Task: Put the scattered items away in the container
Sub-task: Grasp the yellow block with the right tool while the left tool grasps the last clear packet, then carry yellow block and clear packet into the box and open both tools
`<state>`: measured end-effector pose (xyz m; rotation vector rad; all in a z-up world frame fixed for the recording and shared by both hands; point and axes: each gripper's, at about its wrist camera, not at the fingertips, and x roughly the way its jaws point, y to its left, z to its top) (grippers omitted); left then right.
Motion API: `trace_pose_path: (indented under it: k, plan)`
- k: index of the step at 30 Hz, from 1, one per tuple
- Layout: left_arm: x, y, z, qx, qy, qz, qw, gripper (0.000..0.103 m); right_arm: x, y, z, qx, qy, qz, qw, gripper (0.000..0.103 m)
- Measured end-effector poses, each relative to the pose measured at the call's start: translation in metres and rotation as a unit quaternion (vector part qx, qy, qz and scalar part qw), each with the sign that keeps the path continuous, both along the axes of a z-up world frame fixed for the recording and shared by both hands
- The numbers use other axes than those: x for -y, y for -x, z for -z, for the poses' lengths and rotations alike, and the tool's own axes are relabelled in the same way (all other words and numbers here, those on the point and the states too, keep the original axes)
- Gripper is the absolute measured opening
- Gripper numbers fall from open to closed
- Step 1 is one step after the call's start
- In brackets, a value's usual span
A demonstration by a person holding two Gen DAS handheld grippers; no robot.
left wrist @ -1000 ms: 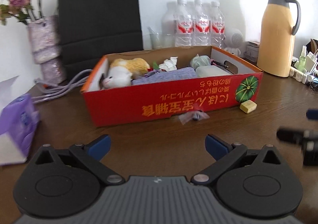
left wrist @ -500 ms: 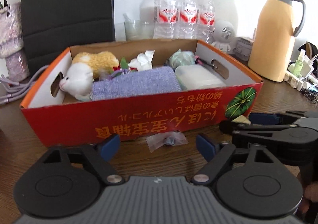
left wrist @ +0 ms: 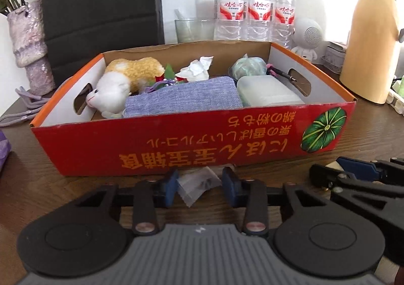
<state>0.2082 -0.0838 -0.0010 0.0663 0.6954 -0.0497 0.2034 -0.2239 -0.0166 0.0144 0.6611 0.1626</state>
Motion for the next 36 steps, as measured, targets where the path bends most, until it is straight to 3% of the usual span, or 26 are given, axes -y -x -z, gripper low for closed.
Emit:
trace_pose_path:
  k: [3, 7, 19, 27, 31, 36]
  plan:
    - [0.0, 0.008, -0.001, 0.001, 0.0, -0.003, 1.0, 0.035, 0.004, -0.001, -0.002, -0.005, -0.012, 0.002, 1.0, 0.03]
    - [-0.005, 0.021, -0.005, -0.004, 0.004, -0.005, 1.0, 0.018, 0.005, -0.001, -0.001, -0.005, -0.012, 0.008, 1.0, 0.03]
    - [-0.042, 0.081, -0.017, 0.003, 0.017, -0.018, 0.9997, 0.017, -0.008, 0.009, 0.0, 0.003, 0.02, -0.012, 1.0, 0.03]
    - [-0.049, 0.129, -0.022, 0.026, 0.004, 0.004, 0.9996, 0.017, -0.022, 0.051, -0.001, 0.002, 0.008, -0.088, 0.996, 0.03]
    - [-0.052, 0.137, -0.022, 0.035, 0.008, 0.017, 0.9992, 0.017, -0.02, 0.085, -0.005, 0.025, -0.018, -0.124, 0.992, 0.03]
    - [-0.055, 0.148, -0.029, 0.066, 0.016, 0.014, 0.9976, 0.017, -0.027, 0.123, -0.02, 0.097, 0.003, -0.141, 0.985, 0.03]
